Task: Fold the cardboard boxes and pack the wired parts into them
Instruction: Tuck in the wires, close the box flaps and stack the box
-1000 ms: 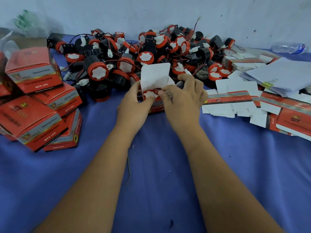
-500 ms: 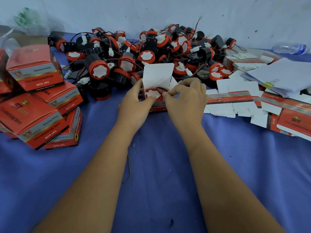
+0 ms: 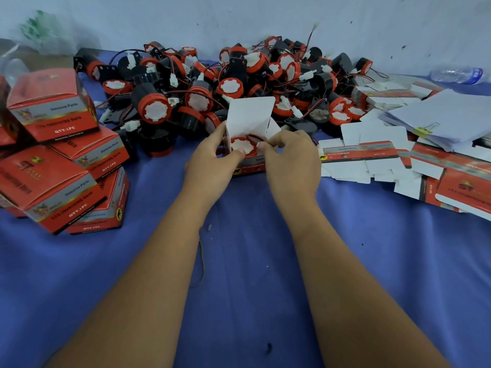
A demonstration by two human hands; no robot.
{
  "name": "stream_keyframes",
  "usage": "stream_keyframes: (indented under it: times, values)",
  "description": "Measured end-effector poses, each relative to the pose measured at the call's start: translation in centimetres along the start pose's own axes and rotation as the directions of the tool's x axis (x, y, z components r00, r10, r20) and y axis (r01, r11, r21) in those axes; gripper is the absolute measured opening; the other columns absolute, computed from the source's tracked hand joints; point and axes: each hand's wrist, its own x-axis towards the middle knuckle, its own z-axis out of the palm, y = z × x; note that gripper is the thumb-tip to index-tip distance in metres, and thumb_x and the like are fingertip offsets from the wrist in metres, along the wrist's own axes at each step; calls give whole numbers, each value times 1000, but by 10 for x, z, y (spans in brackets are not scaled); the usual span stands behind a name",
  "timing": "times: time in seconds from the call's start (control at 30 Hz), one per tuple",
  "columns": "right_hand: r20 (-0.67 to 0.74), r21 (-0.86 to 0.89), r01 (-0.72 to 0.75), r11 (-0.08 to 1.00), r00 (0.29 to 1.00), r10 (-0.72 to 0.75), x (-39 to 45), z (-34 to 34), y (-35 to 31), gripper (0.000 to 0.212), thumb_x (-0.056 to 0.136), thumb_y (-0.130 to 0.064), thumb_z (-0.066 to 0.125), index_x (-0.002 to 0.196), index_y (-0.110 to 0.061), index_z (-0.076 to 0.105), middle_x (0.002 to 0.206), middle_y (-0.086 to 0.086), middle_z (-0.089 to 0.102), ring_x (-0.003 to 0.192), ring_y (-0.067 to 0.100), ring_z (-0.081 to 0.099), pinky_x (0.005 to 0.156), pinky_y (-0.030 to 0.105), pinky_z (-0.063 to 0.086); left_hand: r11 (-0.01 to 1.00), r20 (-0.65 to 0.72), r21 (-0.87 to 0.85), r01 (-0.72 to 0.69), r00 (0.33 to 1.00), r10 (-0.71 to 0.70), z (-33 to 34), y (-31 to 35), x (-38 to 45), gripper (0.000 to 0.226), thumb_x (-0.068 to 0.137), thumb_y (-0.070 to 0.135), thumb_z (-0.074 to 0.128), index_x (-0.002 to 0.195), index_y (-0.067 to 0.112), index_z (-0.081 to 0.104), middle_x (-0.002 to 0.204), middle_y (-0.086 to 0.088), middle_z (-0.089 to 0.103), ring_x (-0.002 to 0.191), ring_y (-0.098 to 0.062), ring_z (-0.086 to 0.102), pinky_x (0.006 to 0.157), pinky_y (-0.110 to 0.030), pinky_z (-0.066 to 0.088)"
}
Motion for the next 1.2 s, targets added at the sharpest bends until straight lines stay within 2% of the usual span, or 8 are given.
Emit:
stream_keyframes:
  times: [0.13, 0.23, 0.5, 0.63, 0.73, 0.87, 1.03, 1.2]
  values:
    - [21, 155, 15, 988, 1000, -18, 3, -3, 4, 22, 90, -23, 62, 72, -10, 65, 87, -3, 59, 69, 6, 48, 58, 16, 36, 1000, -12, -7, 8, 1000, -8, 0, -1, 2, 51, 91, 26, 60, 136, 47, 51, 117, 21, 66, 110, -6, 61, 97, -37, 52]
    - [102, 308, 16, 951, 993, -50, 3, -7, 6, 13, 86, -10, 63, 85, -11, 76, 92, -6, 63, 79, 4, 55, 71, 16, 46, 1000, -29, -29, 1, 1000, -2, -1, -2, 2, 49, 92, 24, 60, 135, 45, 53, 115, 22, 66, 106, -1, 61, 92, -30, 53]
    - [204, 265, 124, 956, 962, -181, 4, -9, 9, 41, 89, 15, 45, 113, -5, 71, 107, -6, 53, 96, 4, 48, 81, 0, 38, 1000, -6, -18, -18, 1000, 18, -2, -2, 4, 51, 93, 22, 59, 137, 43, 48, 122, 16, 61, 106, 3, 57, 76, -11, 43]
    - [173, 250, 174, 953, 960, -221, 4, -12, 12, 25, 94, 3, 57, 111, -6, 73, 112, 2, 64, 105, 13, 58, 92, 14, 46, 1000, -12, -8, -6, 1000, 6, -2, -1, 4, 53, 92, 20, 57, 137, 45, 46, 121, 13, 61, 105, -1, 57, 76, -16, 44]
    - [178, 282, 143, 949, 964, -199, 6, -13, 12, 19, 90, 1, 63, 103, -6, 74, 103, 5, 71, 96, 17, 66, 89, 24, 52, 999, -26, -36, 22, 999, -23, -3, 0, 4, 50, 92, 18, 53, 134, 45, 49, 117, 17, 63, 104, 0, 57, 77, -18, 44]
    - [173, 196, 206, 959, 955, -241, 5, -14, 12, 15, 87, -2, 67, 99, -9, 73, 89, -4, 67, 74, 1, 58, 74, 4, 44, 998, -30, -55, 38, 999, -40, -4, 1, 3, 43, 93, 20, 50, 124, 48, 53, 114, 19, 63, 98, 7, 56, 73, -13, 41]
    - [205, 77, 353, 932, 910, -361, 5, -17, 10, 28, 84, 7, 57, 104, -5, 74, 103, 9, 67, 95, 20, 61, 84, 24, 47, 997, -6, -66, 41, 999, -41, -4, 0, 4, 45, 92, 18, 50, 126, 47, 52, 121, 14, 61, 107, -2, 56, 76, -16, 44]
    - [297, 11, 361, 933, 889, -347, 3, -15, 9, 33, 87, 6, 53, 111, -5, 72, 110, 12, 62, 100, 26, 57, 84, 38, 47, 999, 1, -49, 14, 1000, -14, -3, 2, 3, 53, 91, 18, 53, 139, 41, 48, 124, 13, 61, 108, -4, 56, 83, -22, 46]
